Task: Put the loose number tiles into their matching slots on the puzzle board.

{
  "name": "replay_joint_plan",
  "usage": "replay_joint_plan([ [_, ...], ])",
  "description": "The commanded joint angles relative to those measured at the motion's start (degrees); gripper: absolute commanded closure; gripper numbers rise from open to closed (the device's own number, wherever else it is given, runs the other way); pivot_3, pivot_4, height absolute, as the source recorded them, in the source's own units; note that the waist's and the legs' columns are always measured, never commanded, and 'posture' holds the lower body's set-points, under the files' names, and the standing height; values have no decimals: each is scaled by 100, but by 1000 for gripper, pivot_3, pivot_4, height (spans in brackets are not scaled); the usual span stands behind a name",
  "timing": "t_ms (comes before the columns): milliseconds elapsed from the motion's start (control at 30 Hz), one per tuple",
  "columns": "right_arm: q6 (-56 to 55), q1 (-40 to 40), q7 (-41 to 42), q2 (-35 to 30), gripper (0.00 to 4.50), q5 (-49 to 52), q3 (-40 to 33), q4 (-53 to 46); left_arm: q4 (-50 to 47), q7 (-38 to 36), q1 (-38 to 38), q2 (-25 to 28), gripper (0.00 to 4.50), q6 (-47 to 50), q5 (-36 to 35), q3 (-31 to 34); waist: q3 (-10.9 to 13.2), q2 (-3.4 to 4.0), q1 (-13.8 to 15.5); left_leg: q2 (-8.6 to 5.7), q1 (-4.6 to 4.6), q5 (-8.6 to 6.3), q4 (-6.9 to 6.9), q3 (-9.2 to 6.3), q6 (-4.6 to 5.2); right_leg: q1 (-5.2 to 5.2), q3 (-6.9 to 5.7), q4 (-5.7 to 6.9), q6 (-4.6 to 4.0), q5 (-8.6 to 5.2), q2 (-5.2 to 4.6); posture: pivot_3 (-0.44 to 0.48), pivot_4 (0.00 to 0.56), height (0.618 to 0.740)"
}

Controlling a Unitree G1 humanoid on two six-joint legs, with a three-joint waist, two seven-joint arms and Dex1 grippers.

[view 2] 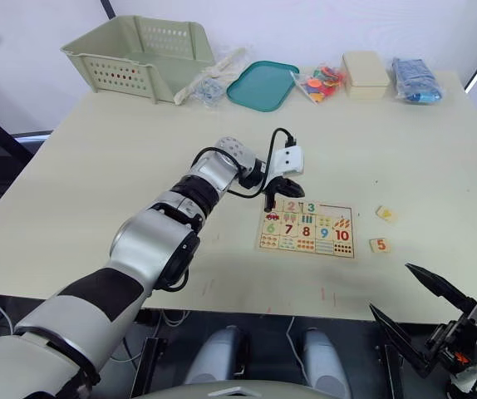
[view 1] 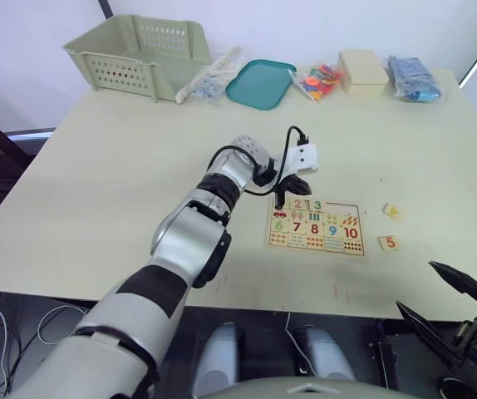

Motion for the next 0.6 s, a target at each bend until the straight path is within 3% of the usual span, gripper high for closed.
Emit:
replay_joint_plan([
  [33,8,-21,-17,-36,0,103,-23,-112,-332,-182,-84,53,4425,162,-463,359,0,0,0,0,0,0,0,0,0,0,0,0,0,0,0,0,150,740],
  [267,237,-248,-184,-87,0,225,30,-82,-1935,-217,611,473,4425,1523,-1765,1341,-5,10,-82,6,4,0,-1,-2,0,0,-1,8,-1,0,3,0,150,740],
  [600,886,-916,-1041,-438,0,33,-250,80,-6325,1399,2933,1052,4425,3527,-2932,2083,-6,14,-119,11,4,3,2,-42,-4,1,-4,13,-2,1,-4,0,150,740],
])
